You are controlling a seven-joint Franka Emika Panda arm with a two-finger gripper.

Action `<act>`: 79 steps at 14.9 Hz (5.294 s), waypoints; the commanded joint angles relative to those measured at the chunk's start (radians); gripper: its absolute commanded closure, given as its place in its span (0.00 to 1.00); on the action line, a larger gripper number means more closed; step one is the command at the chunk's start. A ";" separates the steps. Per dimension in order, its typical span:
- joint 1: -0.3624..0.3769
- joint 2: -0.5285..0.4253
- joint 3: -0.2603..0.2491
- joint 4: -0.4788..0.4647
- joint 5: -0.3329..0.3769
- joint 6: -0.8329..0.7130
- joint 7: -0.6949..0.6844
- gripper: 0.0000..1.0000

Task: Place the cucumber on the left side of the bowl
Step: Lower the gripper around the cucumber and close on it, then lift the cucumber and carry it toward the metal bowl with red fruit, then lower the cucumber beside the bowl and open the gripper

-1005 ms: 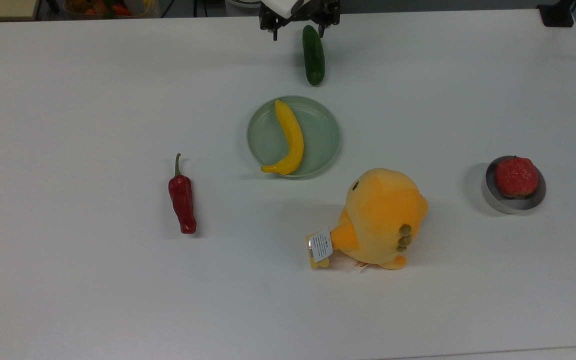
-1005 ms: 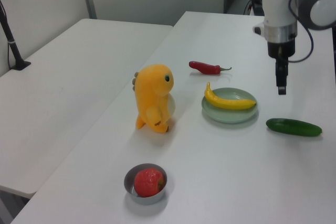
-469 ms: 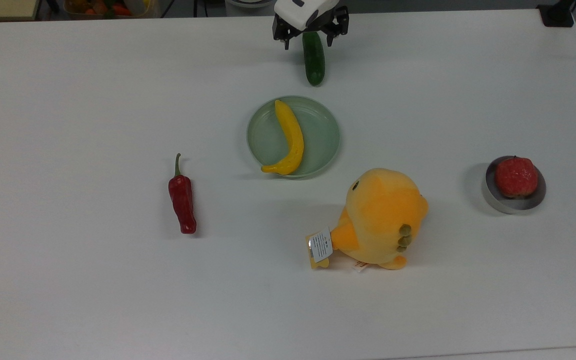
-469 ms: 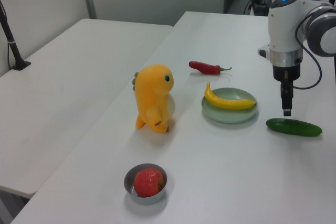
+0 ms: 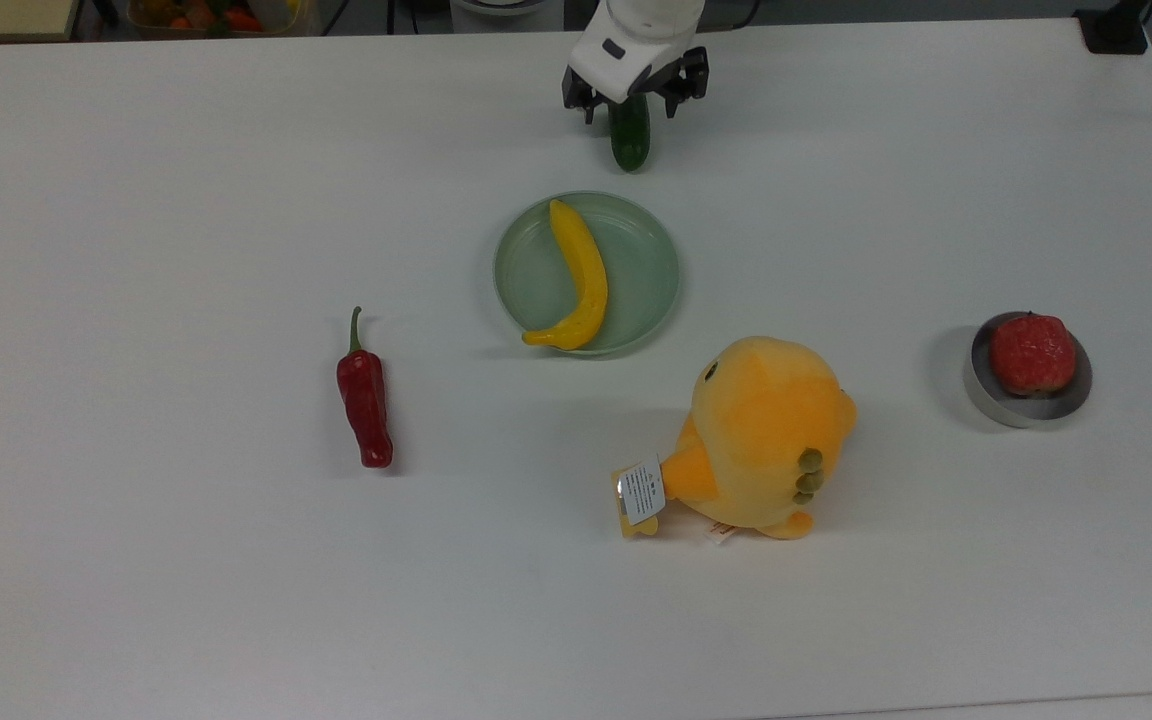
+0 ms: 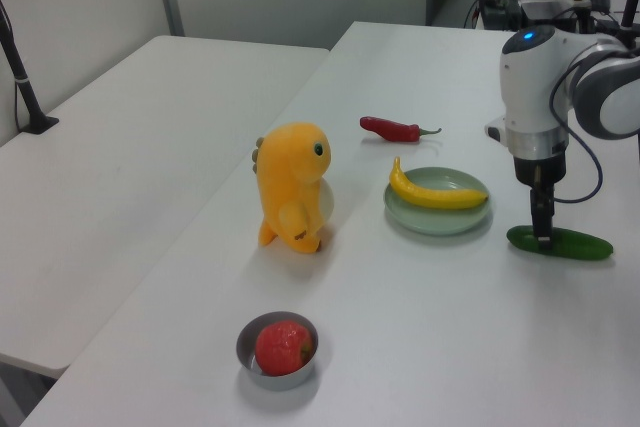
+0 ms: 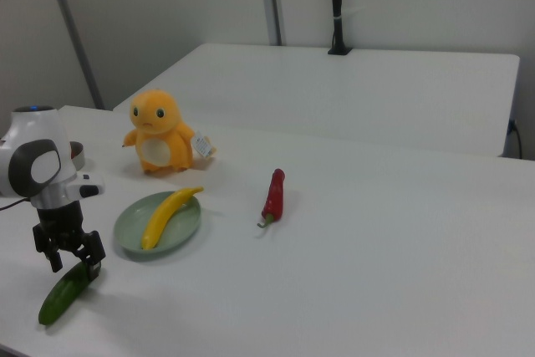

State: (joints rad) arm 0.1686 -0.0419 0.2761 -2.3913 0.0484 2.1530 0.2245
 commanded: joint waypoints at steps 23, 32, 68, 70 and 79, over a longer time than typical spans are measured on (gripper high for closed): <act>0.136 0.289 0.003 0.688 -0.054 0.079 0.401 0.88; 0.330 0.499 -0.009 0.929 -0.181 0.237 0.534 0.88; 0.557 0.916 -0.192 1.218 -0.438 0.737 0.745 0.20; 0.555 0.916 -0.192 1.218 -0.440 0.739 0.745 0.20; 0.555 0.916 -0.207 1.216 -0.440 0.737 0.742 0.20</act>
State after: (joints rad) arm 0.7120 0.8540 0.0899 -1.2017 -0.3700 2.8612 0.9392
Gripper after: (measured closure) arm 0.203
